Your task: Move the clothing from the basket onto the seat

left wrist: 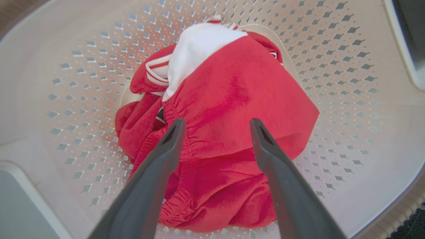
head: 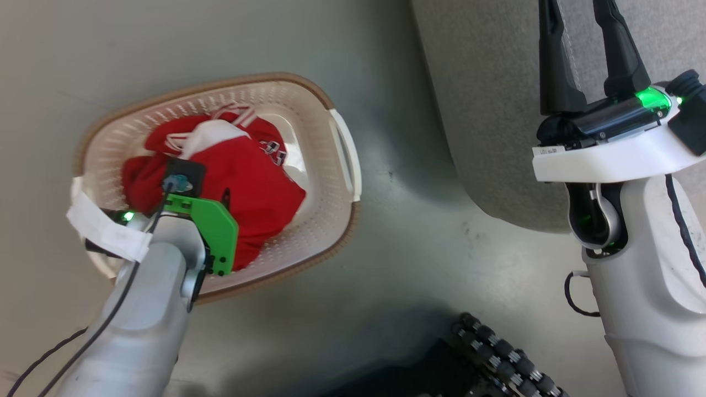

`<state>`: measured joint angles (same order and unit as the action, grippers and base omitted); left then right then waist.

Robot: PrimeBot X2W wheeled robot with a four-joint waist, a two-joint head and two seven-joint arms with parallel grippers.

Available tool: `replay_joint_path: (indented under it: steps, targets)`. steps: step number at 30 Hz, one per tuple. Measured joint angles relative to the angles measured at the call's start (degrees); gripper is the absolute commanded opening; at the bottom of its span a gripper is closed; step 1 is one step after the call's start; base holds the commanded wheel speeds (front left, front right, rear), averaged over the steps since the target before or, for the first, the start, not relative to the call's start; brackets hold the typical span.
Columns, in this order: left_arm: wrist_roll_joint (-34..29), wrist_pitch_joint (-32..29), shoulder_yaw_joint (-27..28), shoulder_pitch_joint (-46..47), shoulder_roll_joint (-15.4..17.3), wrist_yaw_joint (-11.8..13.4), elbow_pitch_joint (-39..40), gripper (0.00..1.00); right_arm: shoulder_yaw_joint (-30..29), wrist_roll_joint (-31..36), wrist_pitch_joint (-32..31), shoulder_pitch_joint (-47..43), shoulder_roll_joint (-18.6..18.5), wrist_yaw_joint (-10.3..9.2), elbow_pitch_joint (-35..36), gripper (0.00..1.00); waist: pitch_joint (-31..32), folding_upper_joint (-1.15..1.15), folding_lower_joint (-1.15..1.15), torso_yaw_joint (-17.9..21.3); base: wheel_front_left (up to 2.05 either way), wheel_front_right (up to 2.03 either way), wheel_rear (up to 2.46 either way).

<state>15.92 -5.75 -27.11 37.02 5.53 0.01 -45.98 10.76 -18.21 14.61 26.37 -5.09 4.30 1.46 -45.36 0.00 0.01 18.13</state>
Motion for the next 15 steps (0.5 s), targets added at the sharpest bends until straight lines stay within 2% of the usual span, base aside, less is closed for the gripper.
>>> replay_joint_path:
  steps: [15]
  targets:
    - [-0.55,-2.4,0.58,6.09,1.6,-0.22,-6.75,1.0,-0.27,-0.18,0.0,0.18,1.46,1.25,0.03,1.0,-5.69,0.0,0.0,5.57,0.0,0.0,0.0]
